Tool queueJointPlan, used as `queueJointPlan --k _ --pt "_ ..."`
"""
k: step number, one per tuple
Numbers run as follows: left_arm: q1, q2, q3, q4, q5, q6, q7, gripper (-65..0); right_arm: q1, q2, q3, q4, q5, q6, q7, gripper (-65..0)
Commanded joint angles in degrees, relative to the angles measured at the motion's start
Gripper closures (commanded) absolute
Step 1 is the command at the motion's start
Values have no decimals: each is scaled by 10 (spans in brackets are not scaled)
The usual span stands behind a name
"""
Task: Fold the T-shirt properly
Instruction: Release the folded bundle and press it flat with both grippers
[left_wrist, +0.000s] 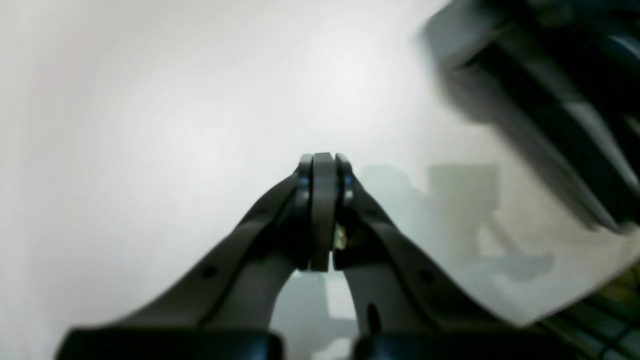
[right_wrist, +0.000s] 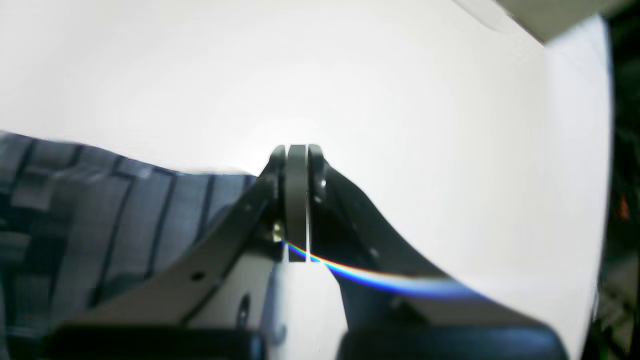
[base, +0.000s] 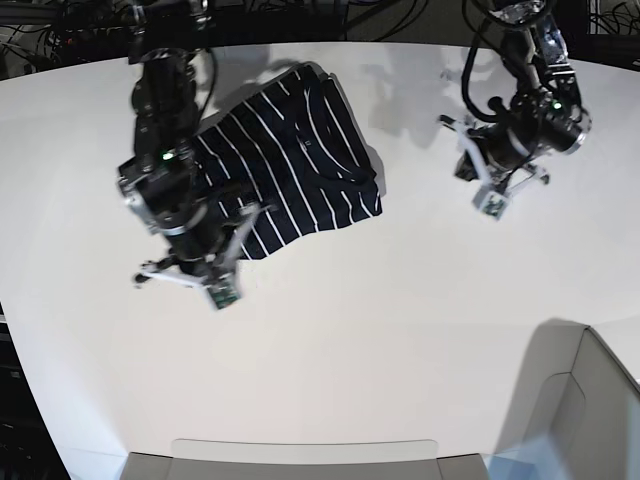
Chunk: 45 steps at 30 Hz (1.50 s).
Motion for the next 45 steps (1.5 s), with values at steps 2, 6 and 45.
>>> queueJointPlan --k 2,6,45 --pt "-7 -5 57 21 -6 -1 -43 0 9 23 28 -4 -2 -1 6 0" --pt "-8 -6 178 24 -4 -1 -141 0 4 57 85 -40 -2 -1 6 0" --pt "-92 -86 248 -81 -6 316 -186 0 -177 97 -67 36 -3 184 10 0"
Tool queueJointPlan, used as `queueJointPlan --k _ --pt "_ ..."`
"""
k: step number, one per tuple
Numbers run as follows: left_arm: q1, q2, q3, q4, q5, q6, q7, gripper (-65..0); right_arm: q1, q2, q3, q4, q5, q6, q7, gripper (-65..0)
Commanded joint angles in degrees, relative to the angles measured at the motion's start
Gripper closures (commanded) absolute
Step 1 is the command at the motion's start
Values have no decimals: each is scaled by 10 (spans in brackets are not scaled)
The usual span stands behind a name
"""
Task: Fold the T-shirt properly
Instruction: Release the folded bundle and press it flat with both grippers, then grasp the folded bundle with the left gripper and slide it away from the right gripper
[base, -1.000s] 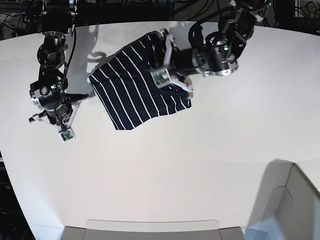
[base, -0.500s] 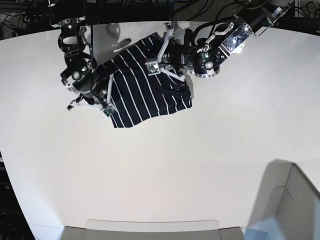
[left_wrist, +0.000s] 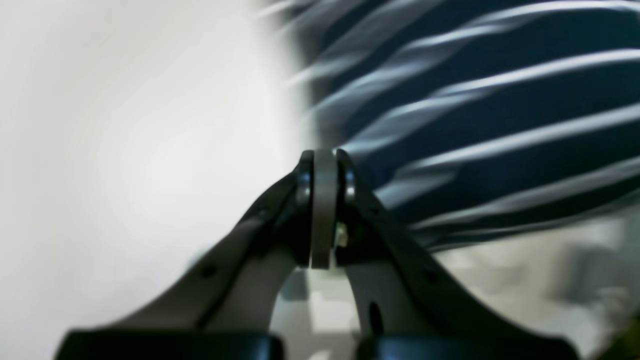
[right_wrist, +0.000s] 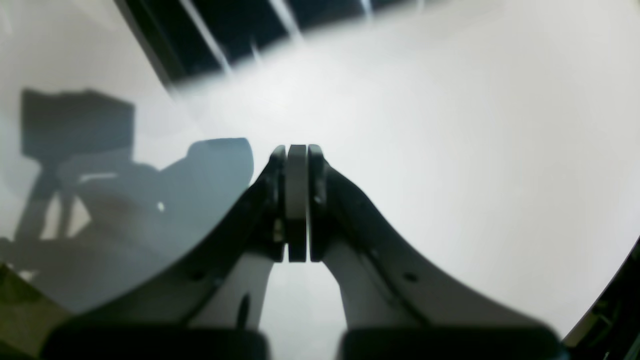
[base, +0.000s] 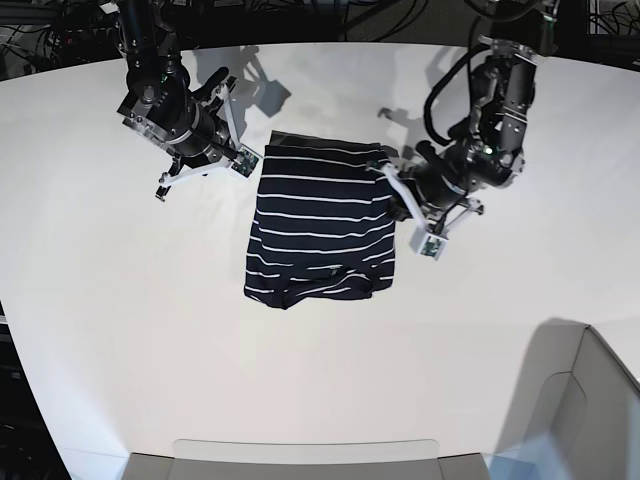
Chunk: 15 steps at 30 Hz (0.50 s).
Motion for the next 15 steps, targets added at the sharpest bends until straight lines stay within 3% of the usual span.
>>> queueJointPlan --k 1,7,9,15 --pt "-4 -6 -5 22 7 3 -9 0 17 -4 16 9 5 6 12 0" --pt "-6 57 -3 43 7 5 -14 0 63 -76 212 6 5 6 11 0" --pt "-6 85 0 42 8 6 -45 0 79 -90 271 6 5 6 11 0" --pt "-6 133 2 5 9 3 -117 0 73 -92 317 6 5 6 11 0"
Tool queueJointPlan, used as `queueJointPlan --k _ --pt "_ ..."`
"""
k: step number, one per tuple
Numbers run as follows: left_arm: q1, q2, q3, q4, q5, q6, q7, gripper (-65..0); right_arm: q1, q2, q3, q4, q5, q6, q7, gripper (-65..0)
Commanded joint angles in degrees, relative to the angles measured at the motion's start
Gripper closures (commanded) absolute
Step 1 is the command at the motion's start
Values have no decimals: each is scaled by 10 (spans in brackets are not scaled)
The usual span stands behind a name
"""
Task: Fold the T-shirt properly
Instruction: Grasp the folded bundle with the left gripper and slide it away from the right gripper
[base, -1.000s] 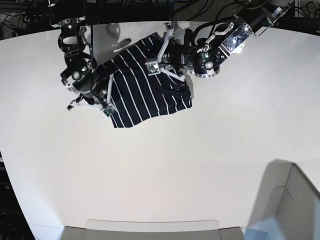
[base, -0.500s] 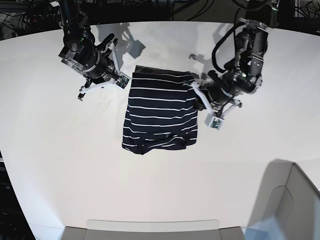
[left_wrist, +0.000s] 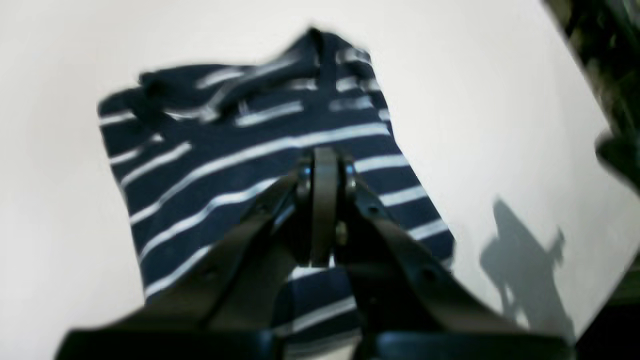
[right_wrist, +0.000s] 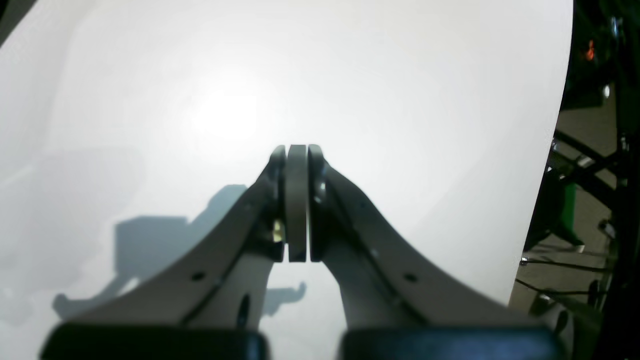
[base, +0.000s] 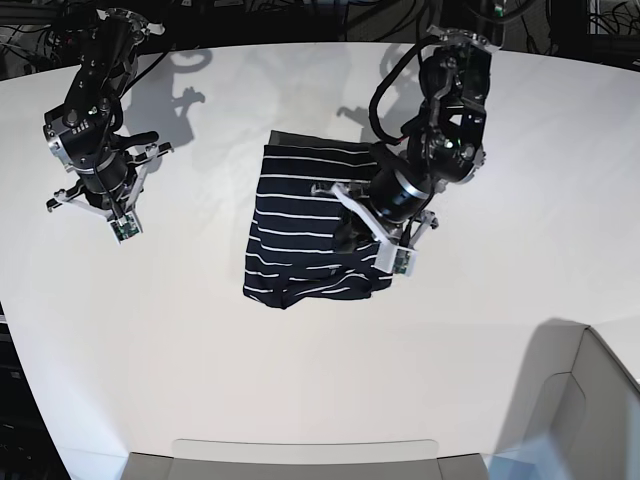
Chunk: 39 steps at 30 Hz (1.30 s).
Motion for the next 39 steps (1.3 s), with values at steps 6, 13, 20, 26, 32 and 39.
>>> queueJointPlan --k 6,13,20,26,32,39 --pt "-30 -10 86 -118 -3 1 -89 0 -26 4 3 9 4 6 10 0" --pt "-64 -16 143 -313 -2 4 -143 0 -45 2 3 9 4 6 10 0" --pt "-66 -85 111 -407 -2 4 -177 0 -54 3 26 9 3 6 10 0" --pt "-66 -186 106 -443 -2 1 -188 0 -55 3 28 9 3 6 10 0" --pt "-70 -257 106 -459 -3 0 -211 0 -51 0 22 9 4 6 10 0" --pt "-66 -281 26 -392 -5 0 -208 0 -39 0 22 9 9 6 11 0"
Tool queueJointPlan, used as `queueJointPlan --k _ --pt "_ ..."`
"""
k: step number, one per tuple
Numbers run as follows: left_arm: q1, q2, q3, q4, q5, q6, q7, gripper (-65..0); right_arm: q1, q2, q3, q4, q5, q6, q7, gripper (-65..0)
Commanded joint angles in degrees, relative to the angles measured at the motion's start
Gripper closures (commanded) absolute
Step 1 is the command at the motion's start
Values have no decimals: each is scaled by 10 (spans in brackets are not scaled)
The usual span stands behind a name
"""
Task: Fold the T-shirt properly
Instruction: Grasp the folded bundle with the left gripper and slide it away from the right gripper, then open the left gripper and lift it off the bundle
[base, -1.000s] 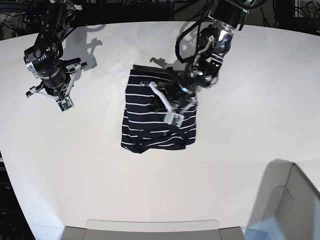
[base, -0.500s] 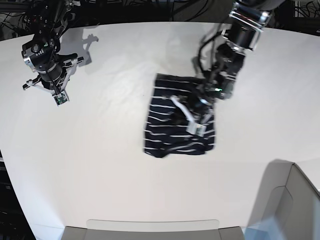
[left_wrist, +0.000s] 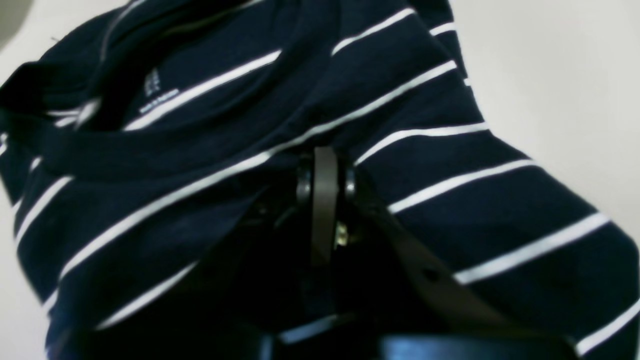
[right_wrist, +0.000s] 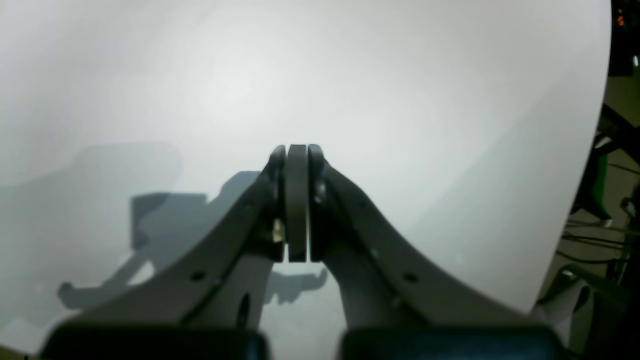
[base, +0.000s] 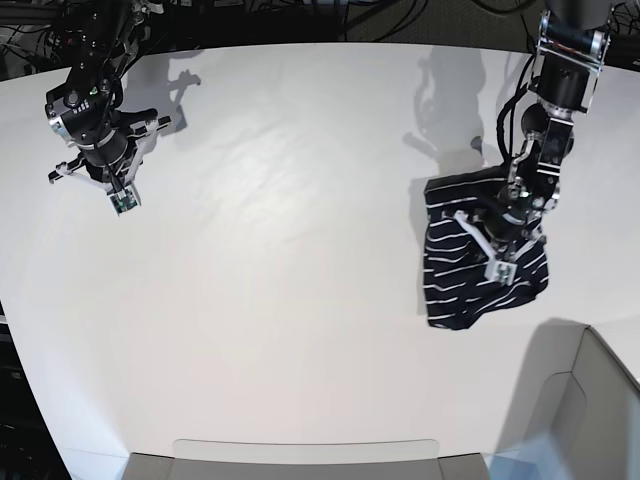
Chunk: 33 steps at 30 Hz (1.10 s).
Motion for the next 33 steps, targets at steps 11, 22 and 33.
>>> queueJointPlan --k 11,22,33 --pt "109 31 -270 304 11 14 19 0 51 4 0 12 3 6 10 0" --pt "239 81 -344 440 11 13 19 0 33 -9 -26 14 0 6 10 0" --pt "290 95 -341 445 12 12 18 0 0 -16 -23 15 0 6 11 0"
